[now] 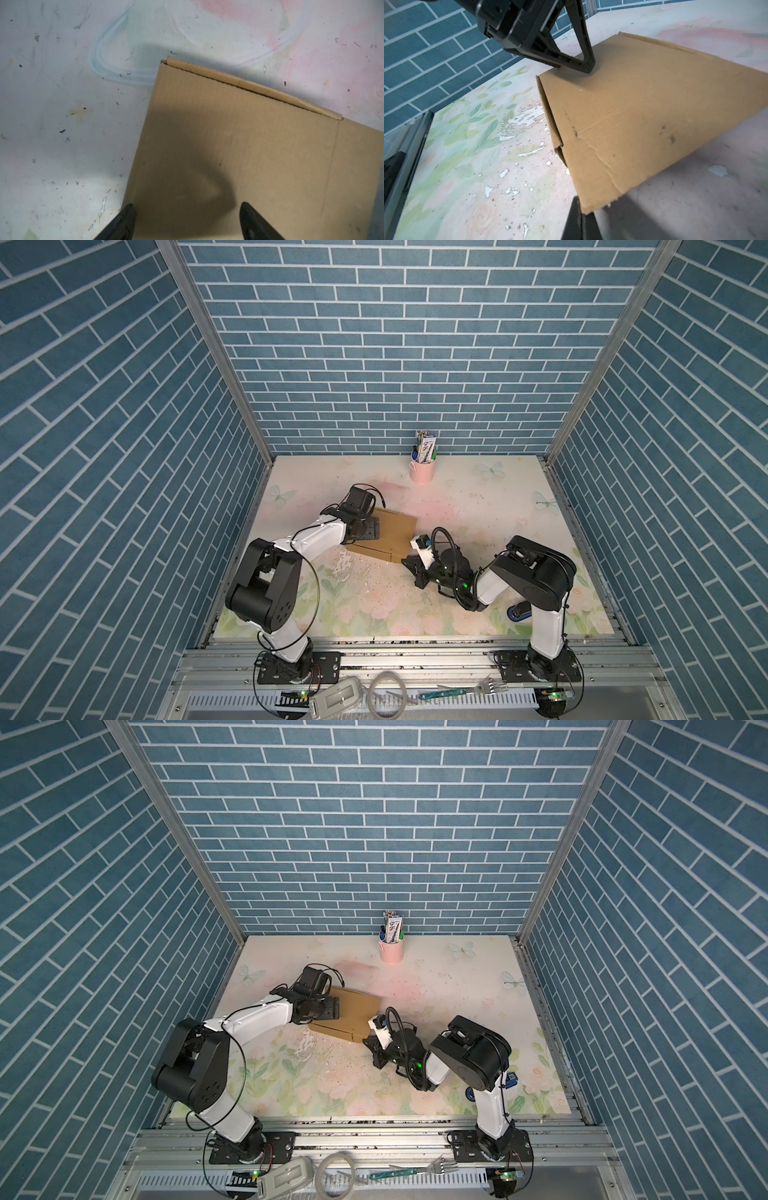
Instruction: Fold the paper box
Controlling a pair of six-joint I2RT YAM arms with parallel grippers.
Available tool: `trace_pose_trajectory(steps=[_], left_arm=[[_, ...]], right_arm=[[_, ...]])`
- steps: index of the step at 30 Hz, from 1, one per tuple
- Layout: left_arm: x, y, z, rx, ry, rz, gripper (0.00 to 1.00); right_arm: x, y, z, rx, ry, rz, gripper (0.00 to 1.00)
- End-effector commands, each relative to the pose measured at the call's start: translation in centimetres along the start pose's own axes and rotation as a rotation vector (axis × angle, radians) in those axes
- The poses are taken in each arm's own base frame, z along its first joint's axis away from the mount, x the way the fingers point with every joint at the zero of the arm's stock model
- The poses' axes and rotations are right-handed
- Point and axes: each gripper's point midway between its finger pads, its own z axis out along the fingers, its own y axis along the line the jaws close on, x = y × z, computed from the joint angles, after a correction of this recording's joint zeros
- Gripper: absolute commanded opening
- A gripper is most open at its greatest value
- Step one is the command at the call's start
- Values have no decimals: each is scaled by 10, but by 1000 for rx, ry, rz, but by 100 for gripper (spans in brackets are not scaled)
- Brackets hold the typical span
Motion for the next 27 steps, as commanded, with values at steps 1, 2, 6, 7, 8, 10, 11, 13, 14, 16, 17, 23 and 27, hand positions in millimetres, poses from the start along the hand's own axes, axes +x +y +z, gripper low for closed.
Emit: trace_pose_trajectory(steps=[1, 2, 6, 7, 8, 10, 11, 13, 14, 16, 17, 23, 27], left_arm=[[28, -10, 13, 38, 109, 17, 80], [29, -10, 14, 38, 109, 18, 80], [30, -11, 14, 40, 113, 20, 80], [31, -11, 14, 41, 114, 20, 80], [30, -11, 15, 42, 113, 20, 80], [31, -12, 16, 42, 116, 20, 80], [32, -13, 16, 43, 116, 22, 80], [33, -13, 17, 43, 119, 24, 80], [33, -13, 18, 45, 120, 22, 80], [33, -14, 19, 44, 120, 23, 80], [33, -14, 19, 46, 121, 23, 80], [37, -15, 22, 48, 125, 23, 80], [41, -14, 23, 47, 127, 16, 80]], right_arm=[[-7, 0, -3, 47, -20, -88, 0], [-8, 1, -3, 50, -22, -92, 0], [-10, 3, -2, 54, -31, -101, 0], [-10, 4, -2, 53, -32, -103, 0], [-10, 5, -1, 51, -35, -104, 0], [-10, 6, 0, 51, -38, -106, 0], [-10, 8, 0, 47, -38, -105, 0], [-12, 11, 1, 36, -43, -94, 0], [-12, 13, 2, 31, -46, -88, 0], [-12, 15, 2, 23, -51, -78, 0], [-13, 16, 2, 19, -56, -73, 0], [-16, 27, -1, -23, -80, -29, 0], [-16, 32, 2, -33, -77, -26, 0]])
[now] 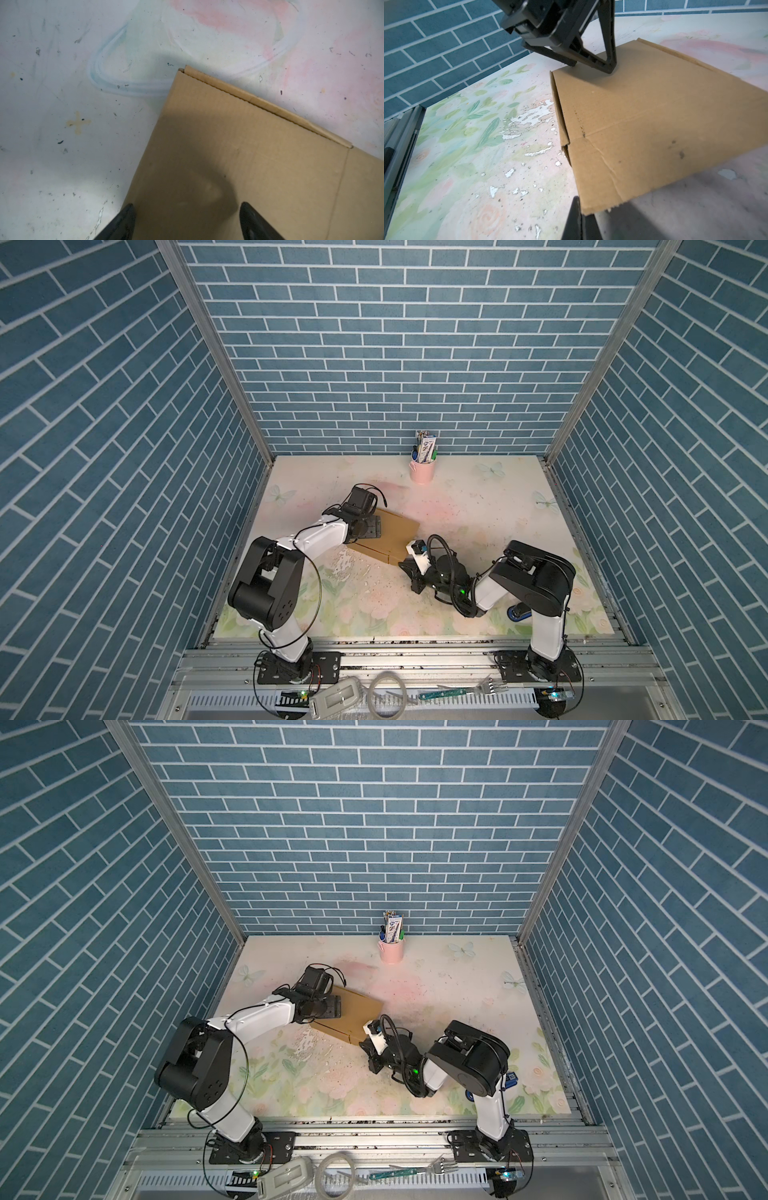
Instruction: Fold the paper box
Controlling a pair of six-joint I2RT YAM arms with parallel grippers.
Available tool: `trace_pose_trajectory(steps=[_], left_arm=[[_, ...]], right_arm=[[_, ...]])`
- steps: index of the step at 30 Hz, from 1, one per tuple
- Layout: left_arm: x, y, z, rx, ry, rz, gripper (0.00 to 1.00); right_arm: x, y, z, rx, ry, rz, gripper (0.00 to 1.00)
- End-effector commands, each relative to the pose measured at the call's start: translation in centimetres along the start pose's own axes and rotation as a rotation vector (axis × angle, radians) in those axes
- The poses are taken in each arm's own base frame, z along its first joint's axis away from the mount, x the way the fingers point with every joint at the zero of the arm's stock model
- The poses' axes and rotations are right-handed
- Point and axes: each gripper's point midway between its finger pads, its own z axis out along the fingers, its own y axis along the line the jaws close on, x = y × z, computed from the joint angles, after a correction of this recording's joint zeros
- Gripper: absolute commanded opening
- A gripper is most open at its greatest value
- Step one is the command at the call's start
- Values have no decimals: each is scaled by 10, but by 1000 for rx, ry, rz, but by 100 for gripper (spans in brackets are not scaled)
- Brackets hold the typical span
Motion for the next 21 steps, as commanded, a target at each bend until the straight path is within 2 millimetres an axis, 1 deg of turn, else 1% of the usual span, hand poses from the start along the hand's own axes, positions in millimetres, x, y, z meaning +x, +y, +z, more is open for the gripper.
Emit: trace_pose_trajectory(steps=[1, 5, 10, 14, 18, 21], left_arm=[[49, -10, 17, 48, 163, 5, 80], [54, -10, 19, 48, 166, 3, 80], [58, -11, 21, 50, 171, 4, 80], [59, -12, 22, 52, 171, 8, 80], [60, -13, 24, 50, 174, 13, 80], [60, -14, 25, 55, 175, 12, 80]], right_arm=[[-17, 13, 2, -44, -63, 14, 0], [-15, 14, 4, -46, -60, 24, 0], [-9, 11, 6, -18, -52, 21, 0], [-8, 13, 8, -23, -55, 32, 0], [-13, 14, 7, -1, -67, 43, 0], [-9, 16, 12, 9, -54, 31, 0]])
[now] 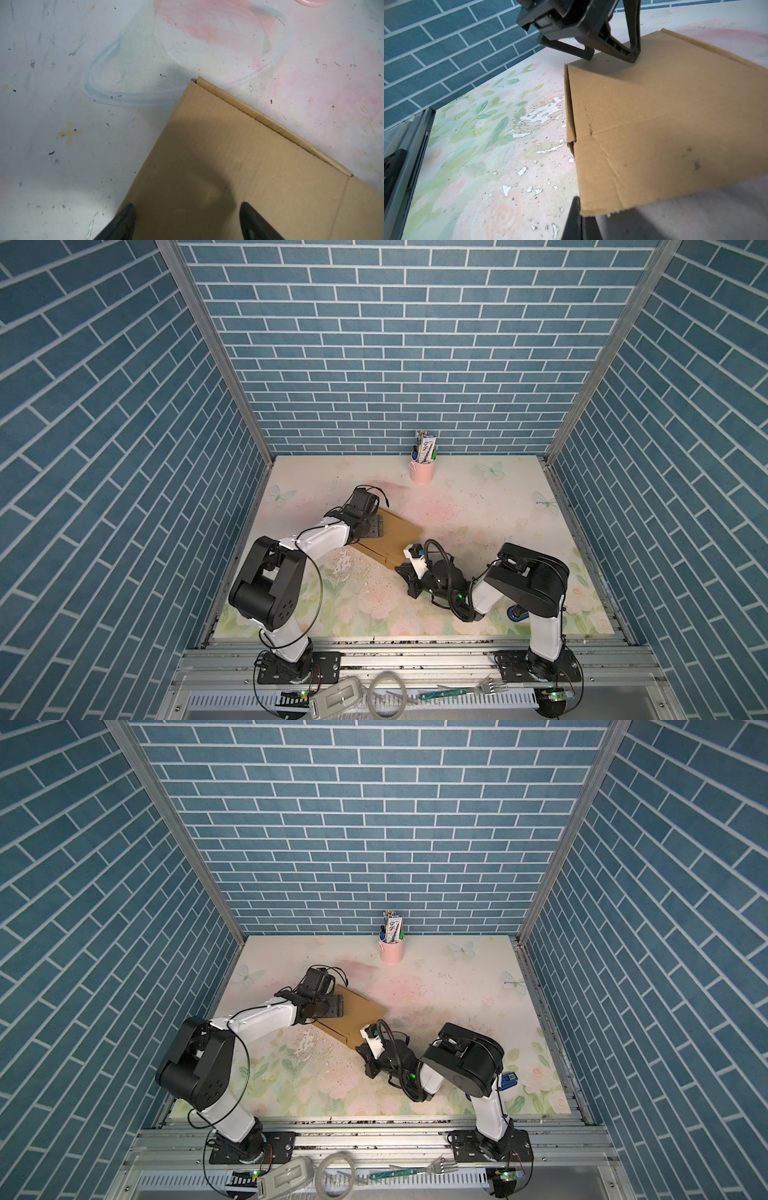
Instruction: Fold the paper box
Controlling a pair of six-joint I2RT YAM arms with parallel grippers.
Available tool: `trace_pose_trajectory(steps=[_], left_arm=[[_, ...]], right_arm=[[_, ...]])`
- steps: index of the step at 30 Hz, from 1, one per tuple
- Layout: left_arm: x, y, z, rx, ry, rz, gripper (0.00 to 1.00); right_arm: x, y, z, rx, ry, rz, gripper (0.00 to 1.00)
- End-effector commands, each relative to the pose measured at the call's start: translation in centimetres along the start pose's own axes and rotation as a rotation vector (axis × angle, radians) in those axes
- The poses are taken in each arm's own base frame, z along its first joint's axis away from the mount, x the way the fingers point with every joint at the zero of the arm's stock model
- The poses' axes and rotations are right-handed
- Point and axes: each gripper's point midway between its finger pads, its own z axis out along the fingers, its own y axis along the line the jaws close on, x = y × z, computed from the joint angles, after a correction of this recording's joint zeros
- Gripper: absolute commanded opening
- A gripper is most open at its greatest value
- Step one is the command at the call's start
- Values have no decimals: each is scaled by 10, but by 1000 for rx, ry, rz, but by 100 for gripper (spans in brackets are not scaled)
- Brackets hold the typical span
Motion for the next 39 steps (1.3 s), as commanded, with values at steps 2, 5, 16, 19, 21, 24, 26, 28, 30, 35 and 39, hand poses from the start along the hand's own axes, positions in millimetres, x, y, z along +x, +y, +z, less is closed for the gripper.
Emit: trace_pose_trajectory(steps=[2, 5, 16, 19, 21, 24, 26, 28, 30, 35, 39], left_arm=[[64, -8, 18, 41, 216, 8, 80], [63, -10, 17, 46, 215, 13, 80], [64, -12, 17, 53, 215, 15, 80], [64, -14, 16, 57, 214, 17, 80], [64, -14, 16, 58, 215, 16, 80], [65, -14, 16, 58, 216, 18, 80], [65, -15, 16, 59, 216, 19, 80], [65, -16, 15, 60, 215, 21, 80], [65, -17, 15, 62, 213, 21, 80], [66, -18, 16, 66, 212, 20, 80], [68, -19, 17, 70, 210, 16, 80]], right_arm=[[-12, 3, 10, 27, -43, -16, 0], [-8, -6, 10, 89, -36, -58, 0], [-4, -23, 6, 247, -42, -144, 0], [-3, -19, 10, 264, -35, -190, 0], [-3, -18, 10, 273, -38, -202, 0], [-6, -17, 9, 291, -48, -216, 0], [-8, -15, 9, 287, -58, -206, 0], [-11, -12, 9, 275, -66, -189, 0], [-11, -7, 11, 267, -69, -178, 0], [-8, 2, 16, 243, -71, -151, 0], [-3, 6, 20, 235, -66, -125, 0]])
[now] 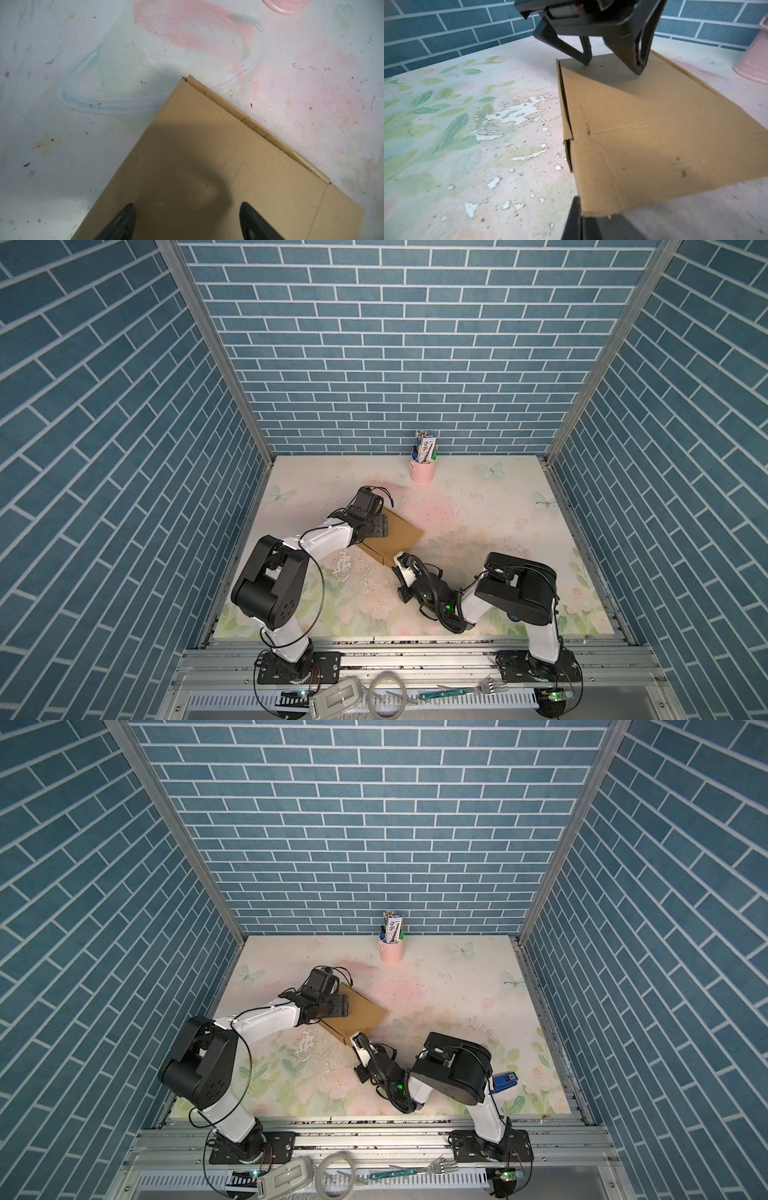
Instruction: Fold the paper box
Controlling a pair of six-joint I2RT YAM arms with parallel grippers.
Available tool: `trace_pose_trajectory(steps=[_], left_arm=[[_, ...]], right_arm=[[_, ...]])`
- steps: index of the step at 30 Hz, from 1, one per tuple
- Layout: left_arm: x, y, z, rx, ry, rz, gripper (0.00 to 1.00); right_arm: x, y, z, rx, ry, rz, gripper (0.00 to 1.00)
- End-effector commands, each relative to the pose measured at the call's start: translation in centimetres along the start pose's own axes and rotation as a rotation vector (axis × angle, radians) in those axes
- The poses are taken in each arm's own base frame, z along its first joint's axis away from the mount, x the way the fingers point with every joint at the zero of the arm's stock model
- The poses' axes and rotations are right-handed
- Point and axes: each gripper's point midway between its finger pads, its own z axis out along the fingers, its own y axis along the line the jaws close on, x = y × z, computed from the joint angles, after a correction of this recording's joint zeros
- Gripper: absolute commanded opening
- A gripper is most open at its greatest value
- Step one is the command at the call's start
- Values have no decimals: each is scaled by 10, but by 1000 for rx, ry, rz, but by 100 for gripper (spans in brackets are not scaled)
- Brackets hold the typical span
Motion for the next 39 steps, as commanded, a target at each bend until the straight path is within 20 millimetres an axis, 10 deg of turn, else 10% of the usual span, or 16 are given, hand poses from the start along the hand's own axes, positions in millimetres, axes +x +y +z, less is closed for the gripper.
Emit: trace_pose_trajectory(steps=[1, 9, 17, 31, 39], left_arm=[[69, -1, 14, 20, 230, -6, 80], [72, -3, 12, 29, 222, -5, 80], [76, -2, 9, 37, 218, -6, 80], [52, -12, -12, 70, 159, 20, 82], [11, -19, -70, 109, 21, -13, 85]], right_arm=[[-5, 3, 7, 9, -27, 45, 0], [3, 9, 11, -1, -13, 69, 0], [-2, 11, -3, -31, 3, 71, 30], [-29, -2, -85, -55, 134, 151, 41], [-77, -68, -101, 57, 205, 286, 42]])
